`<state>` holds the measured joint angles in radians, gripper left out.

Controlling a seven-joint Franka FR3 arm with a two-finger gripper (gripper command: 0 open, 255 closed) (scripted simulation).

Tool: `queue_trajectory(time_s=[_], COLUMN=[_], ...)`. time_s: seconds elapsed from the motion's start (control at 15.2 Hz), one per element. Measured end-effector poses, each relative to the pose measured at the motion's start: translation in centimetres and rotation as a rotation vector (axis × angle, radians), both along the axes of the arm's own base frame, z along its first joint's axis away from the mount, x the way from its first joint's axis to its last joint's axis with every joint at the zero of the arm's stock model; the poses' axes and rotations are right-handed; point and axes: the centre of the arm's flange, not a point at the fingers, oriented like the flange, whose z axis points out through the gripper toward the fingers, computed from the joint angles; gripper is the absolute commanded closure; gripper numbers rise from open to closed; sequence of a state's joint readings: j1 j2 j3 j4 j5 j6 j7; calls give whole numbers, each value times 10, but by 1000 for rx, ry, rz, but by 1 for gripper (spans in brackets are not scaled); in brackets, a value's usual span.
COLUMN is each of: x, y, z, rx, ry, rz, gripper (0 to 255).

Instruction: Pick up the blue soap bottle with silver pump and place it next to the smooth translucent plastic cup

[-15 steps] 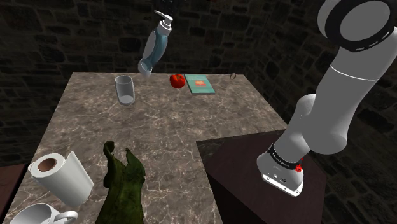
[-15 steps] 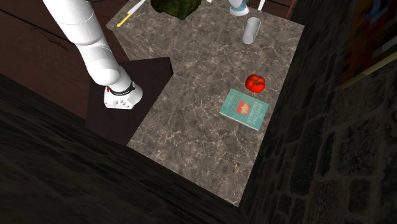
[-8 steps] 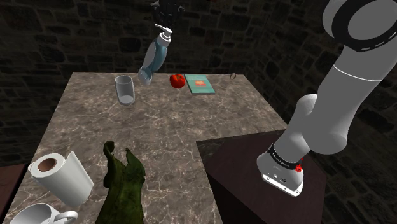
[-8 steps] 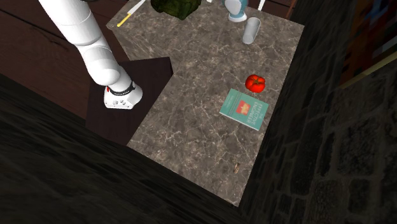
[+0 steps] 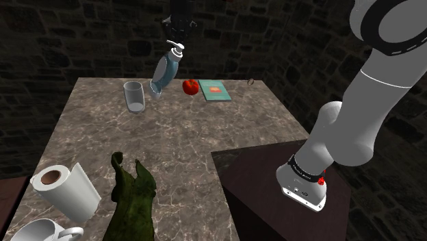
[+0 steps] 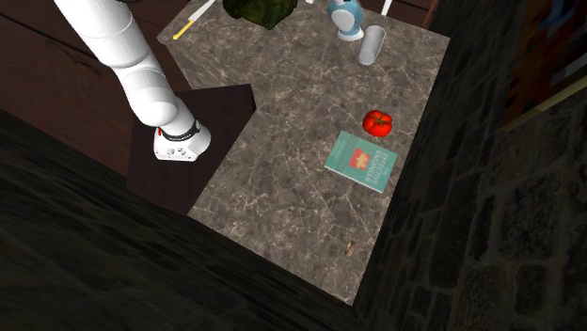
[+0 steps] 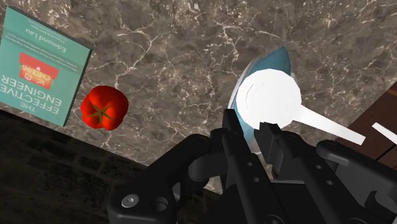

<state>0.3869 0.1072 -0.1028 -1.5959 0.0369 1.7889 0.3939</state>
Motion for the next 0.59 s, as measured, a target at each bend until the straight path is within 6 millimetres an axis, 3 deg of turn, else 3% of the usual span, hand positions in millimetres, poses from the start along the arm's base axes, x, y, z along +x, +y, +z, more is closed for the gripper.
queue_trajectory(time_s=[0.59], x=[0], y=[-1], z=[-48], rx=[0], ry=[0], rz=[0], gripper=[255])
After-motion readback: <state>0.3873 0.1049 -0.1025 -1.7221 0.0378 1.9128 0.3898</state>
